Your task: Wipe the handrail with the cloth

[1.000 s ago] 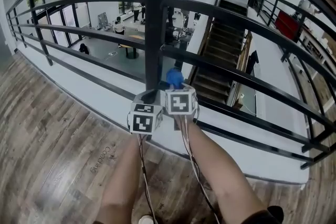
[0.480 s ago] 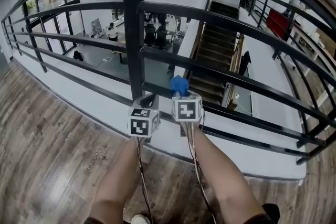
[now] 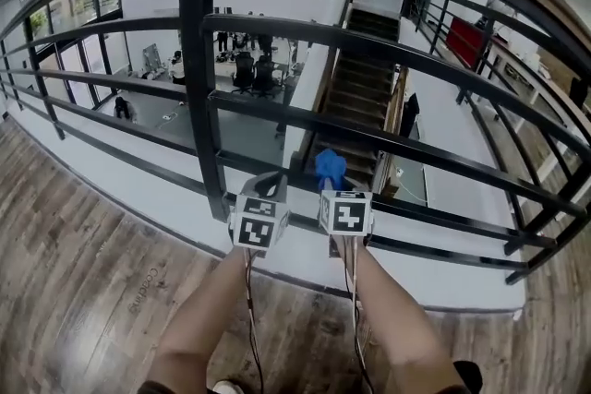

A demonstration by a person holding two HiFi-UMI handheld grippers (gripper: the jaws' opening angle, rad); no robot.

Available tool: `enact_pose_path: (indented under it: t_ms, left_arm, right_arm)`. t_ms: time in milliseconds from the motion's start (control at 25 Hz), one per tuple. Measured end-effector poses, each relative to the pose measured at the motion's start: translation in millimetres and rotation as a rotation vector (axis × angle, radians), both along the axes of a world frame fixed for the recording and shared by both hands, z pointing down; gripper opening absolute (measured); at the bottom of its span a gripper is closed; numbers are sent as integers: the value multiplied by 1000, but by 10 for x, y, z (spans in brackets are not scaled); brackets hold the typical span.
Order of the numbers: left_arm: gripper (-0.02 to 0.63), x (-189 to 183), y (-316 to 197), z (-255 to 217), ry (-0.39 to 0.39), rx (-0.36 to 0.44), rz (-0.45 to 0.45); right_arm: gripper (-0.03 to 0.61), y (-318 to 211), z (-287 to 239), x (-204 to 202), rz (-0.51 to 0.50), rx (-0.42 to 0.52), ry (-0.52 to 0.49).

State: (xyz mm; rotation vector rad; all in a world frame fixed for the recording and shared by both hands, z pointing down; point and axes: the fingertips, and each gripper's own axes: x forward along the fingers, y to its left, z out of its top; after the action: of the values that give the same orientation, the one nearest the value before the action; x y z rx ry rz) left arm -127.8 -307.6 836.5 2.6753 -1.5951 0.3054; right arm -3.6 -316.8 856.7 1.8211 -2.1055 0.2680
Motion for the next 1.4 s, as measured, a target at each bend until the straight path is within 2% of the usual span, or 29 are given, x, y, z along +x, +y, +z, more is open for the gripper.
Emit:
enact_pose_path:
  t_ms: [80,160,440,680,1200,1400]
  left_arm:
    - [4,214,43,-1,-40,45,22]
    - [5,475,94,32,-47,54,53]
    - [5,1172,286,-24,28,-31,97]
    - [5,1811,447,39,46,-85,161]
    - [5,3299,781,129,56,-114,264]
    - [5,3871,998,90,145,-186,289]
  right_arm:
    - [92,65,9,144,6,2,-3]
    - [92,126,15,326,17,6,2]
    - [92,347,19,989,62,14,18]
    - [92,570,-3,1624,79,16,35]
    - [92,972,-41,2979,134,36,18]
    - [92,1146,19,3544,158,34,1]
